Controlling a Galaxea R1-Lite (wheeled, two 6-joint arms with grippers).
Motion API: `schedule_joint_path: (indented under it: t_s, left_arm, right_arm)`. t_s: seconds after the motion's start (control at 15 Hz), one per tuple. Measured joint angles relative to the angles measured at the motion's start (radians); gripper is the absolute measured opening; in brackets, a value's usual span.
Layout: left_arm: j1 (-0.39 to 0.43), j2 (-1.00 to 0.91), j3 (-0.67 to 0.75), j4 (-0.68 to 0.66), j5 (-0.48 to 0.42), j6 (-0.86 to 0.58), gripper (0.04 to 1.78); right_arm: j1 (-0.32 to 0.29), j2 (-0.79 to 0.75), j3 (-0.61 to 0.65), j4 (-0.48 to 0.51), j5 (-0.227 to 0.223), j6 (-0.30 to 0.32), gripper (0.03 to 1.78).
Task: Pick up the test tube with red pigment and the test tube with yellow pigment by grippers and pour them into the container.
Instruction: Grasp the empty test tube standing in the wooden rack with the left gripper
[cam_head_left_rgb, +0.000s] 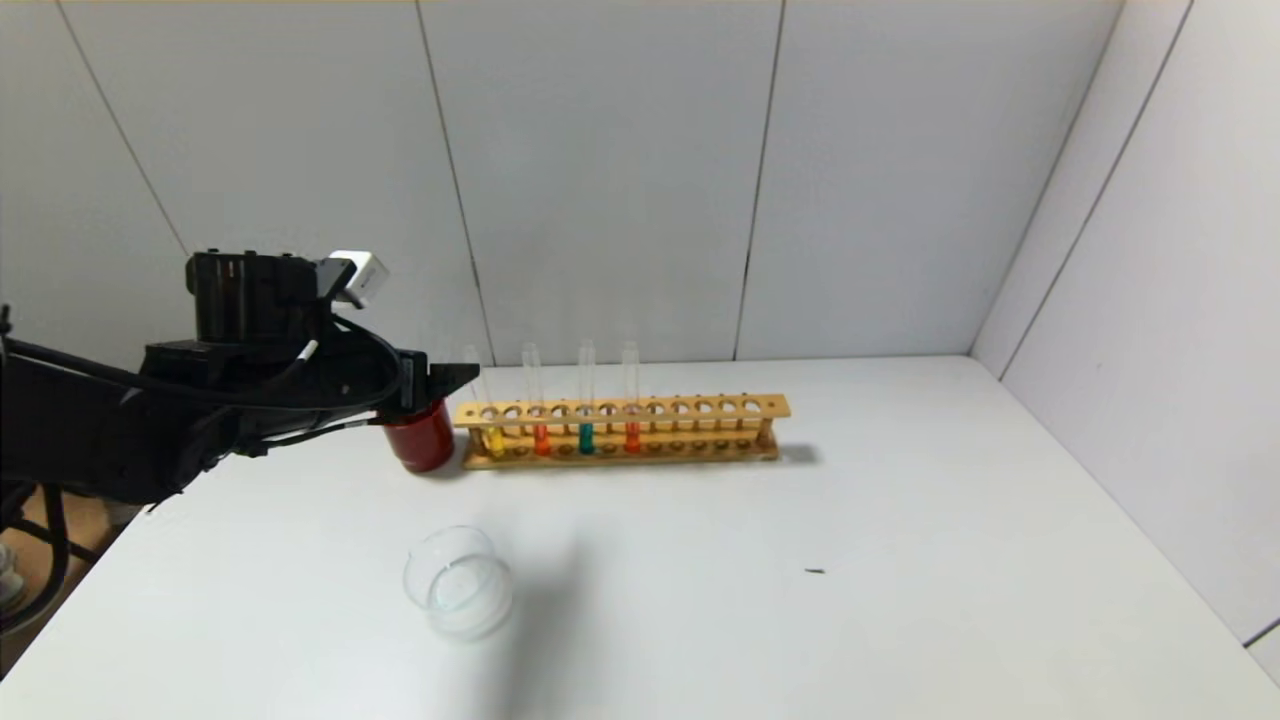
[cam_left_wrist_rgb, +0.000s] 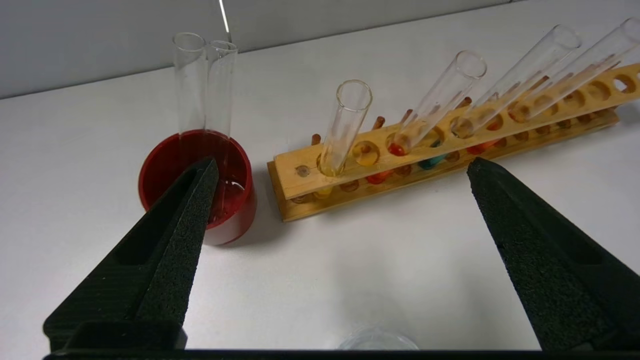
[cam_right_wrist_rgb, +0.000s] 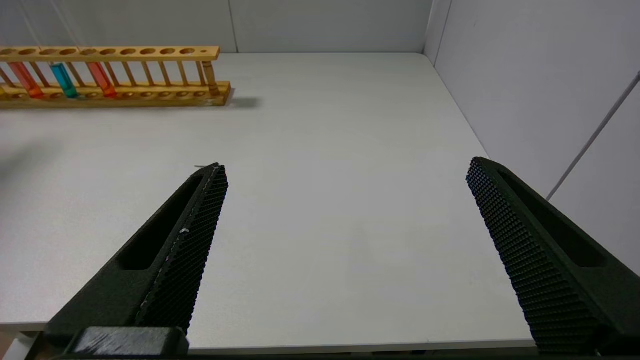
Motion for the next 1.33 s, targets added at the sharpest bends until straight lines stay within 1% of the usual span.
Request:
schedule_joint_path:
  t_s: [0.27, 0.47, 0.67, 0.8, 1.07, 1.2, 1.33]
  left_arm:
    - [-0.022, 0.094, -0.025, -0.043, 0.021, 0.001, 1.75]
    - [-0.028, 0.164, -0.076, -0.046, 0.036, -0.003, 1.75]
    - [-0.03, 0.234, -0.15, -0.046, 0.038, -0.06, 1.75]
    - [-0.029, 0.272, -0.188, -0.046, 0.04, -0.071, 1.75]
    - [-0.029, 0.314, -0.221, -0.046, 0.041, -0.072, 1.74]
    - [-0.029, 0.322, -0.227, -0.047, 0.043, -0.072, 1.65]
    - [-0.029, 0.324, -0.233, -0.047, 0.044, -0.07, 1.44]
  right_arm:
    - [0.0, 0.0, 0.0, 0.0, 0.0, 0.0, 1.75]
    - [0.0, 0.0, 0.0, 0.0, 0.0, 0.0, 1.75]
    - [0.0, 0.0, 0.0, 0.0, 0.0, 0.0, 1.75]
    - [0.0, 0.0, 0.0, 0.0, 0.0, 0.0, 1.75]
    - [0.0, 0.0, 0.0, 0.0, 0.0, 0.0, 1.75]
    - [0.0, 0.0, 0.0, 0.0, 0.0, 0.0, 1.75]
    - [0.0, 0.0, 0.0, 0.0, 0.0, 0.0, 1.75]
